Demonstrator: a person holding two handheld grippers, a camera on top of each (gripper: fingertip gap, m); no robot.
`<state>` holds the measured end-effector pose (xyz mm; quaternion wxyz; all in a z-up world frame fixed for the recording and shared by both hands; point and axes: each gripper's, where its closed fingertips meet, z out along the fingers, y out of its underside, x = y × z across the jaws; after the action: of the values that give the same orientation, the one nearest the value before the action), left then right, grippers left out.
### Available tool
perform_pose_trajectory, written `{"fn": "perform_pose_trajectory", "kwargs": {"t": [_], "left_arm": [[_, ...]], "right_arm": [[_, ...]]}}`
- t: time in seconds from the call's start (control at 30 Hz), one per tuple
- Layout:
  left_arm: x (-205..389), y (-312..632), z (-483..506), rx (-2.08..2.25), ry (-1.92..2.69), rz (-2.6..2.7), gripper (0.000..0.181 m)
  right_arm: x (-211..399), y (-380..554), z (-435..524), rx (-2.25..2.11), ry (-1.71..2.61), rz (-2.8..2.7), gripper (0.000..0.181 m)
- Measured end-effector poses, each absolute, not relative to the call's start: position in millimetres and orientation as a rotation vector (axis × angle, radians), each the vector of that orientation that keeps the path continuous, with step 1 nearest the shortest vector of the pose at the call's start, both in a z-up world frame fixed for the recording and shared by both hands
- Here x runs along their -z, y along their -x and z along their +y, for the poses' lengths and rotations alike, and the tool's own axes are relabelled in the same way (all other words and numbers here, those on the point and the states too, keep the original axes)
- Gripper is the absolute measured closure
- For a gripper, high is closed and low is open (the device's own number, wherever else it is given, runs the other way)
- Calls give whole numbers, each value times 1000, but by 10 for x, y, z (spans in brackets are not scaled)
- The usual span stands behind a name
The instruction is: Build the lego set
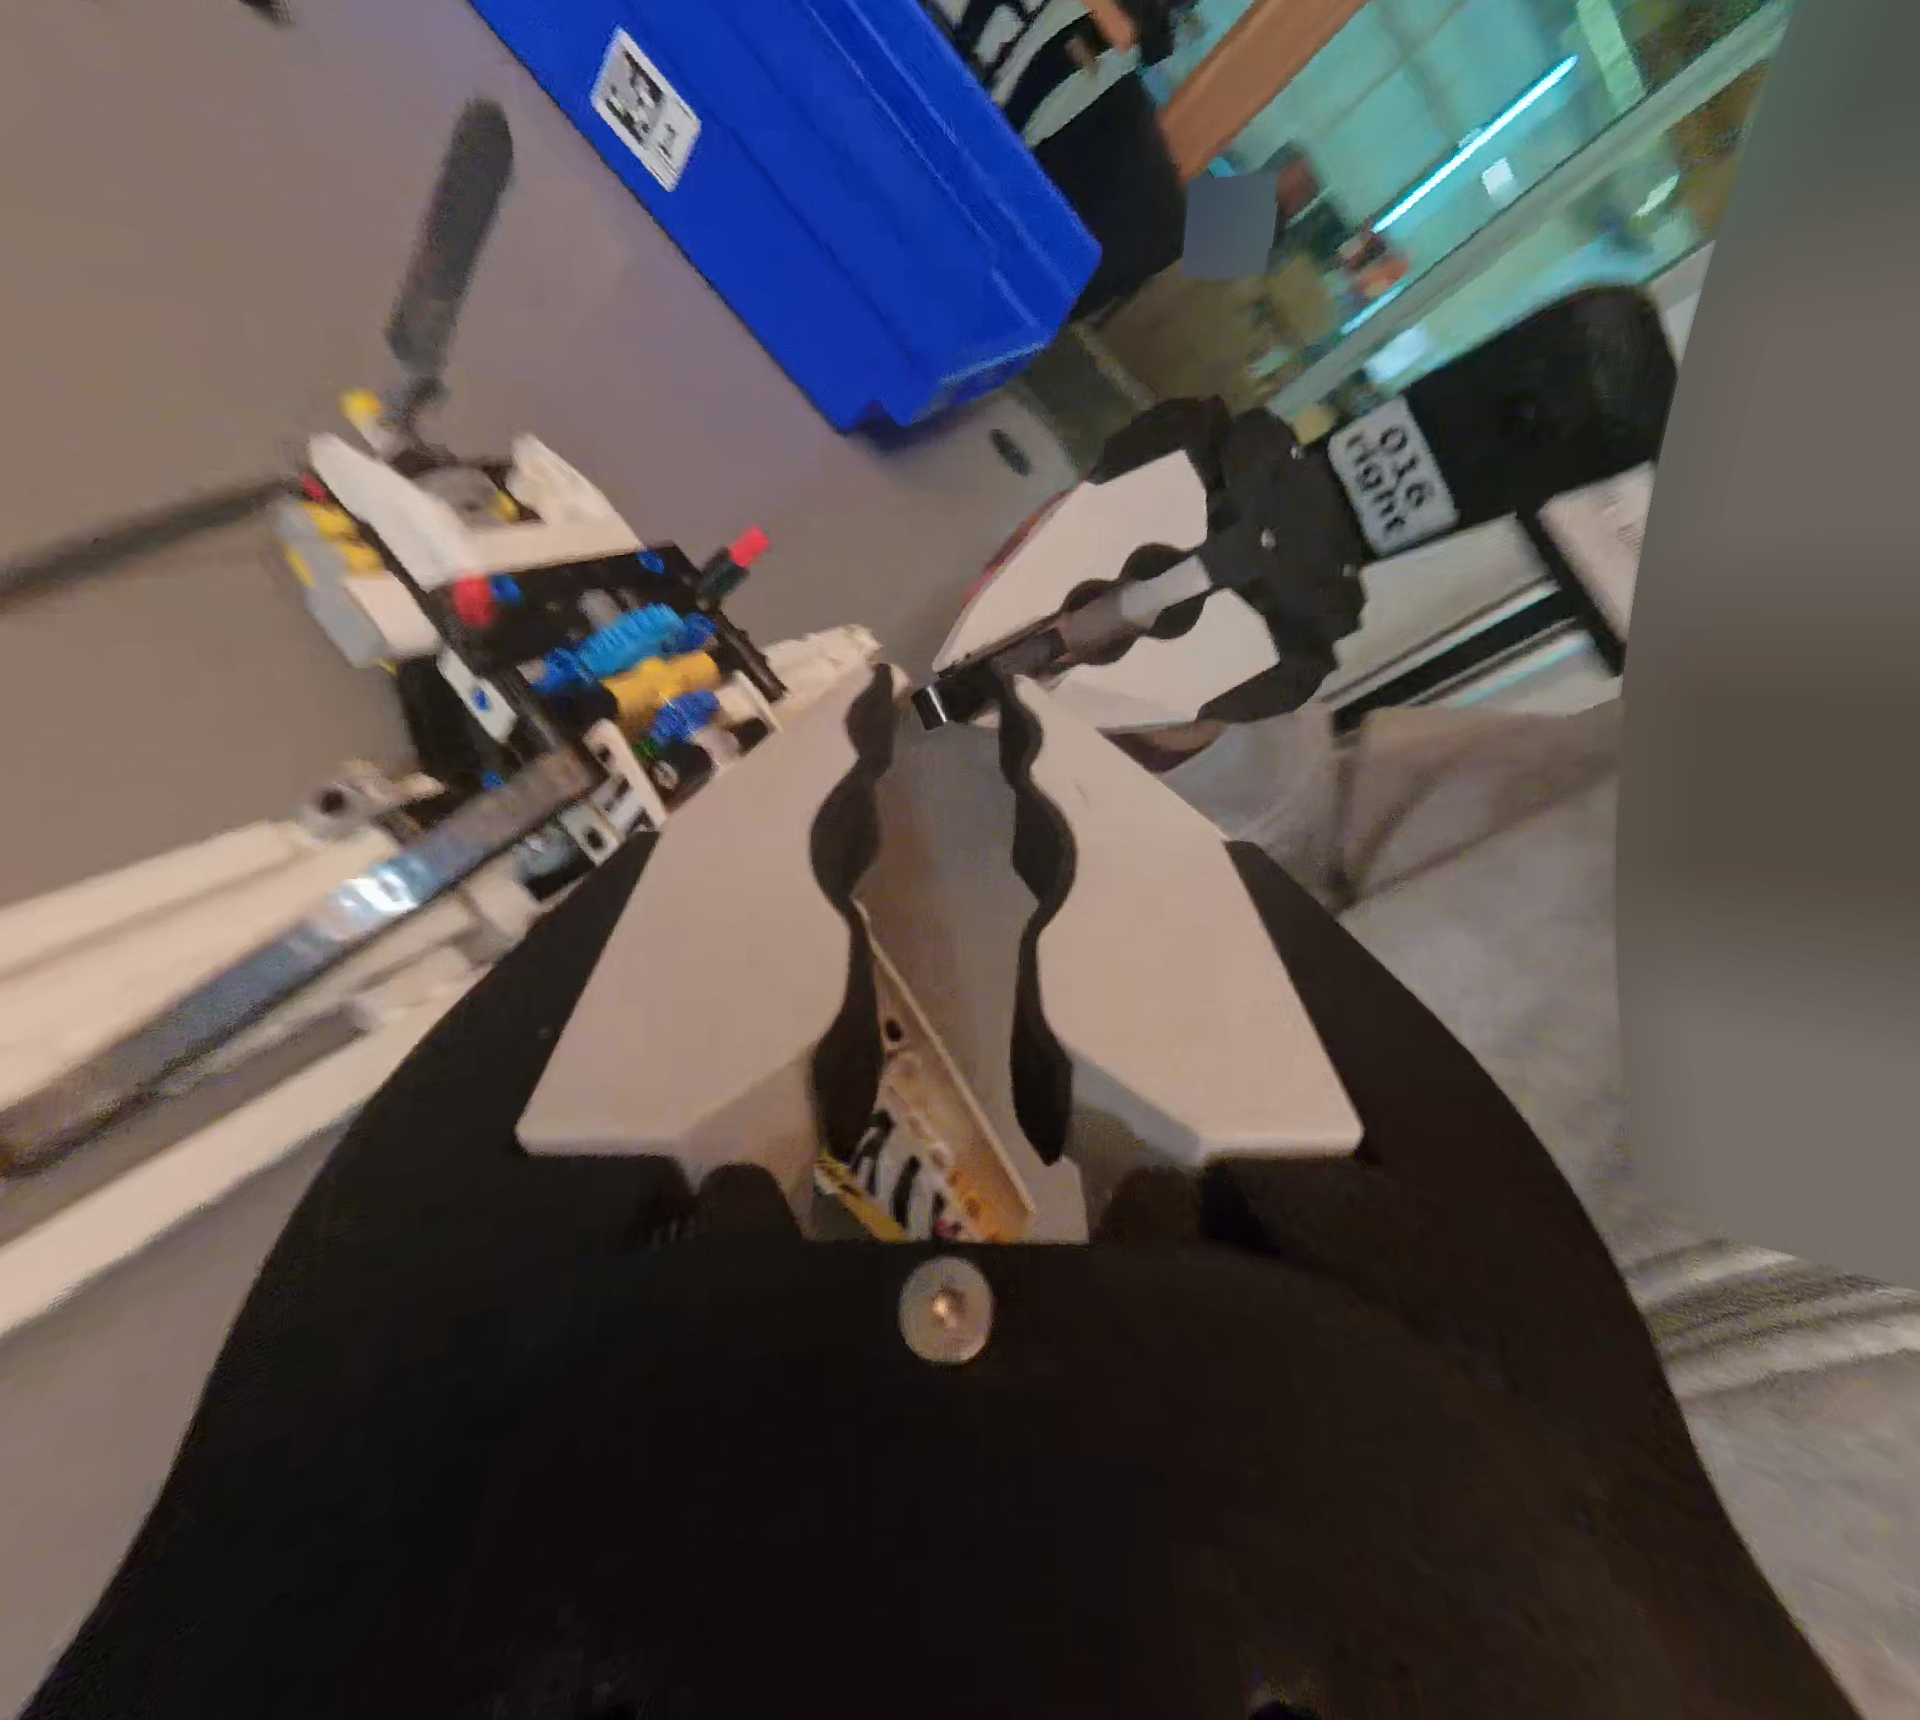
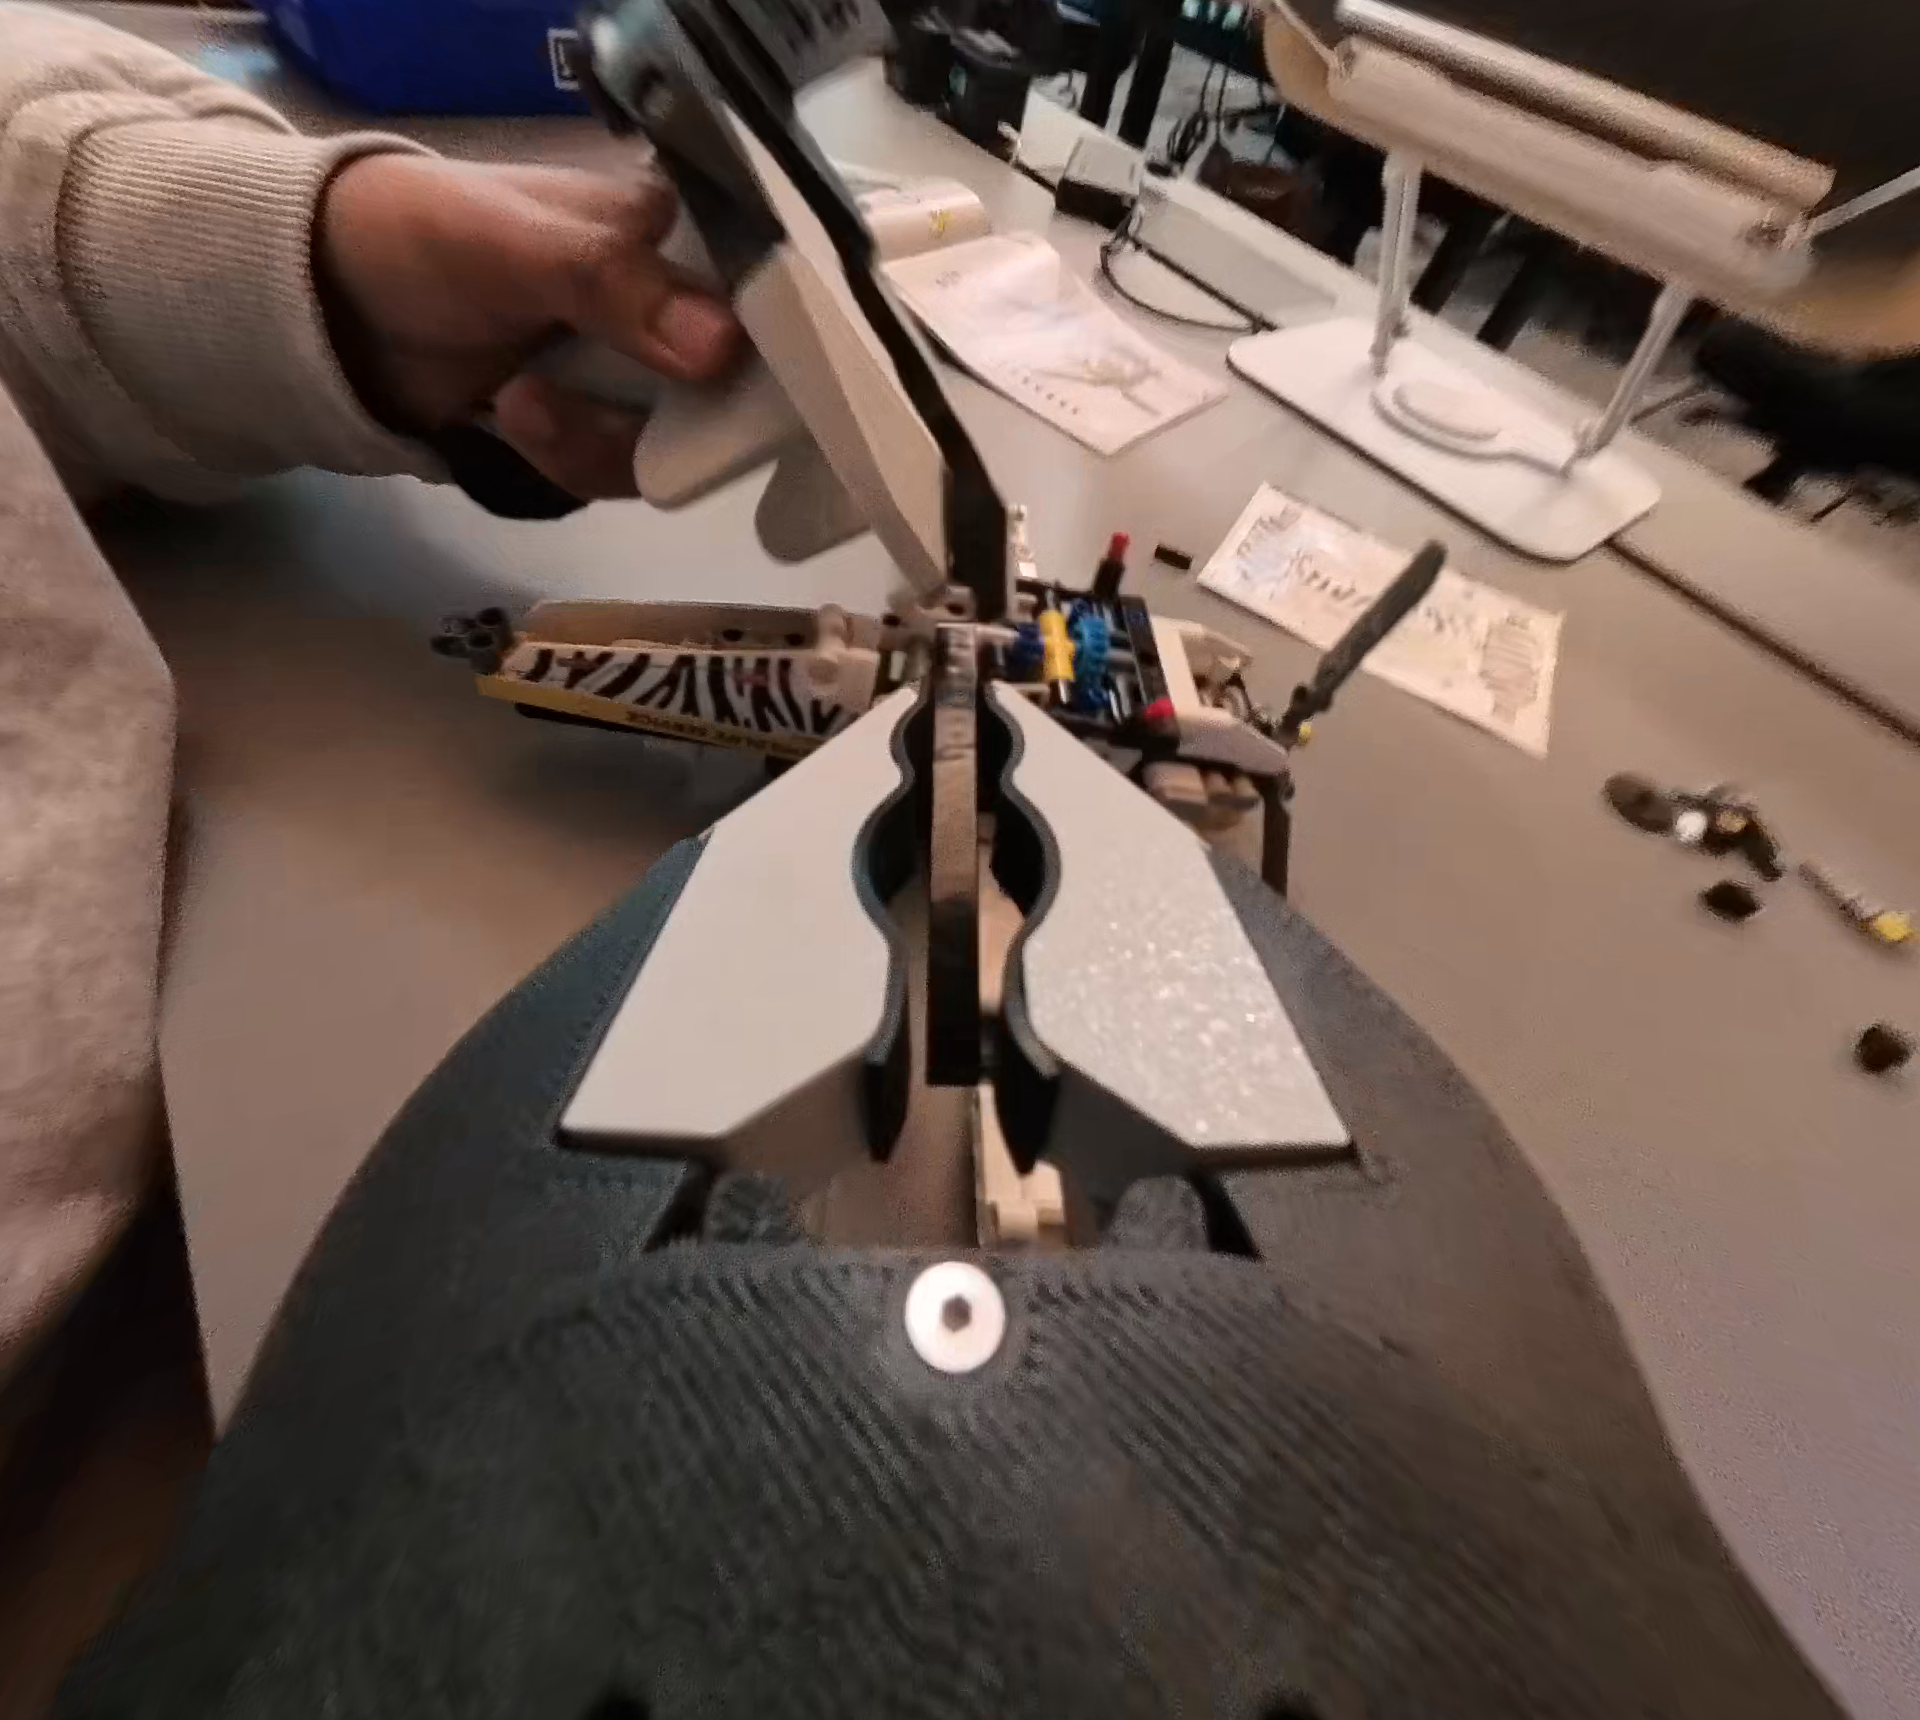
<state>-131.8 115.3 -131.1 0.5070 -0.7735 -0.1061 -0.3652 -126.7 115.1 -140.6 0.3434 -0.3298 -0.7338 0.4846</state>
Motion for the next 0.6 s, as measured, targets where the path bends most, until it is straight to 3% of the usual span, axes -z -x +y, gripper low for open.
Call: {"fn": "perform_pose_trajectory", "kwargs": {"t": [0.03, 0.2, 0.33, 0.6], "left_arm": [[1281, 1365, 1158, 796, 1891, -203, 157], [1324, 1572, 1232, 399, 2057, 139, 118], [1513, 1674, 1318, 195, 2176, 392, 99], [1708, 1578, 1427, 339, 2266, 625, 101]], "right_arm": [[1434, 1282, 1198, -1280, 901, -1914, 176], [1582, 1330, 1234, -1364, 998, -2022, 175], [1639, 1401, 1249, -1345, 1000, -2057, 175], [1657, 1412, 1263, -1418, 1011, -2034, 175]]}}
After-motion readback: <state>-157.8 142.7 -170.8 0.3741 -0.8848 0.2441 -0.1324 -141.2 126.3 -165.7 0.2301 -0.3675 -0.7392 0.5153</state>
